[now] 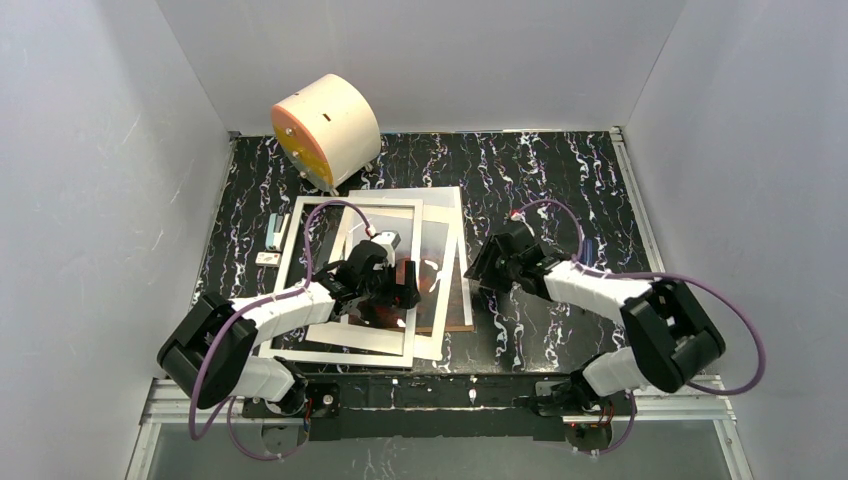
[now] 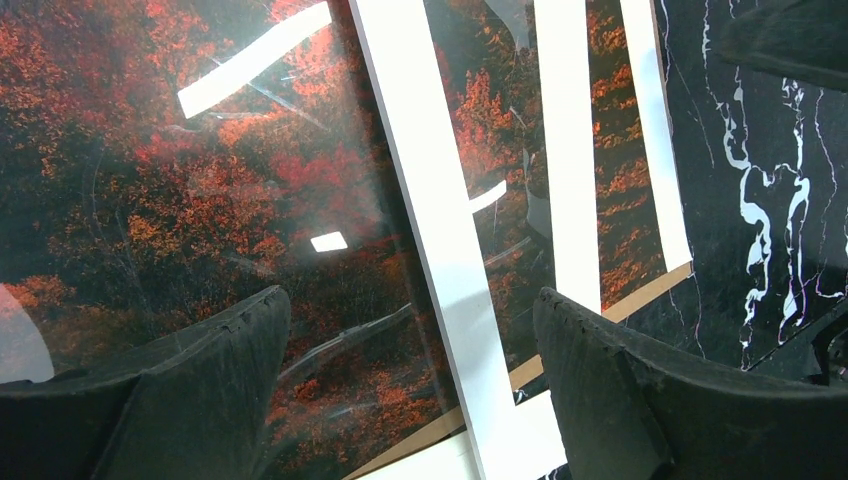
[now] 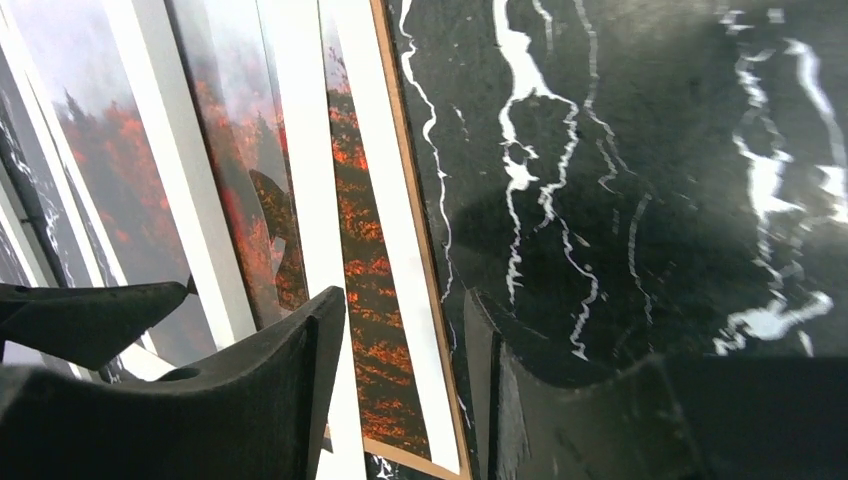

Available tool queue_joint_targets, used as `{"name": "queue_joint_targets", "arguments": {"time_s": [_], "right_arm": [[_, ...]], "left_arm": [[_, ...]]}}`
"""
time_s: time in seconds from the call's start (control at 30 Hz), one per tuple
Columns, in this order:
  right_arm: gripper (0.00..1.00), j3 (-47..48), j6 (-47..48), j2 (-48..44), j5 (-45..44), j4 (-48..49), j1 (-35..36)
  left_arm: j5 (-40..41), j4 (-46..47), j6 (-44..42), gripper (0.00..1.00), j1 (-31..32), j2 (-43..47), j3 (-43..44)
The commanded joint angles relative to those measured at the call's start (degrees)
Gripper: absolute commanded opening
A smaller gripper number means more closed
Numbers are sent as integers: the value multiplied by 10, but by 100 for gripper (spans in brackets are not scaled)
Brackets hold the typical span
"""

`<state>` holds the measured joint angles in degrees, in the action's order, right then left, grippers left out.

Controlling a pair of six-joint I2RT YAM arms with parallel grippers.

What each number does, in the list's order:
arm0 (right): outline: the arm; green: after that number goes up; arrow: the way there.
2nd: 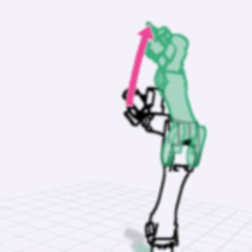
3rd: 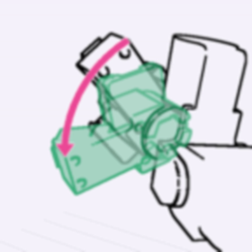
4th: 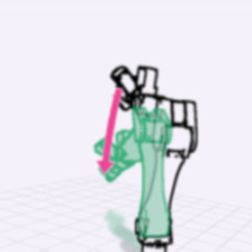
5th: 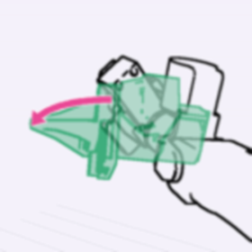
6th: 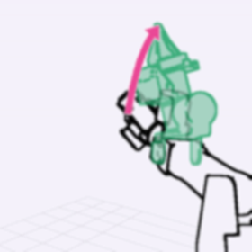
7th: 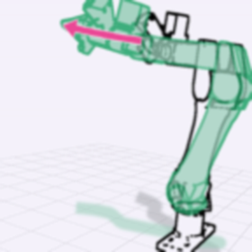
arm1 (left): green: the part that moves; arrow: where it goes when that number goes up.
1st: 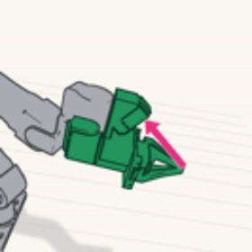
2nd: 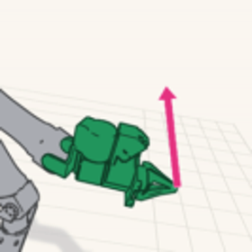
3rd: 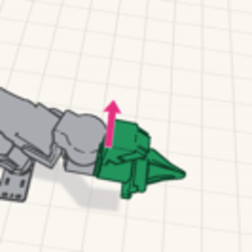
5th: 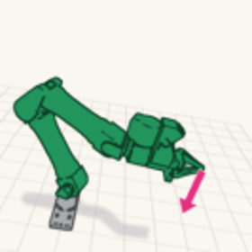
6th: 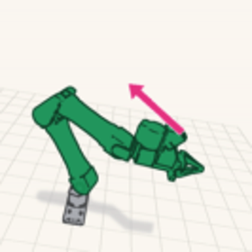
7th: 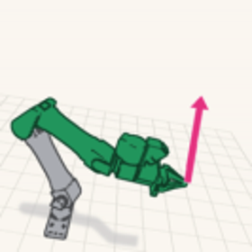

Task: Take the photo out of the frame
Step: Pick up the photo from the photo frame.

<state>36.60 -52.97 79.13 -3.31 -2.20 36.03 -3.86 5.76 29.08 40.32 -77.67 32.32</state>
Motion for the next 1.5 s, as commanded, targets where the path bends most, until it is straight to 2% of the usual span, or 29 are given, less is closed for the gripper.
{"name": "queue_joint_targets", "arguments": {"time_s": [0.0,0.1,0.17,0.3,0.4,0.7,0.97,1.07,1.13,1.2,1.33,1.47], "right_arm": [[55,34,53,45,92,17,-6],[55,50,73,57,92,32,-9],[55,85,98,71,80,0,-22],[56,167,150,117,81,-9,-80],[56,259,194,190,119,-23,-120],[56,569,346,440,165,-74,-137],[58,805,393,599,192,-149,-143],[59,840,397,629,202,-178,-144],[58,828,392,637,200,-195,-144],[57,776,392,627,215,-193,-144],[59,651,386,566,211,-121,-145],[57,718,384,572,192,-194,-153]], "left_arm": [[9,-85,5,91,2,-36,-35],[15,-89,4,91,2,-32,-35],[18,-90,4,90,2,-29,-36],[21,-92,2,90,2,-28,-38],[21,-93,1,90,1,-25,-39],[18,-91,9,90,1,-4,-52],[21,-94,15,90,1,0,-53],[26,-97,14,90,1,-2,-47],[28,-102,12,90,1,-3,-41],[30,-107,10,90,1,-3,-36],[31,-110,5,90,1,-2,-30],[31,-117,-1,90,1,-8,-18]]}}
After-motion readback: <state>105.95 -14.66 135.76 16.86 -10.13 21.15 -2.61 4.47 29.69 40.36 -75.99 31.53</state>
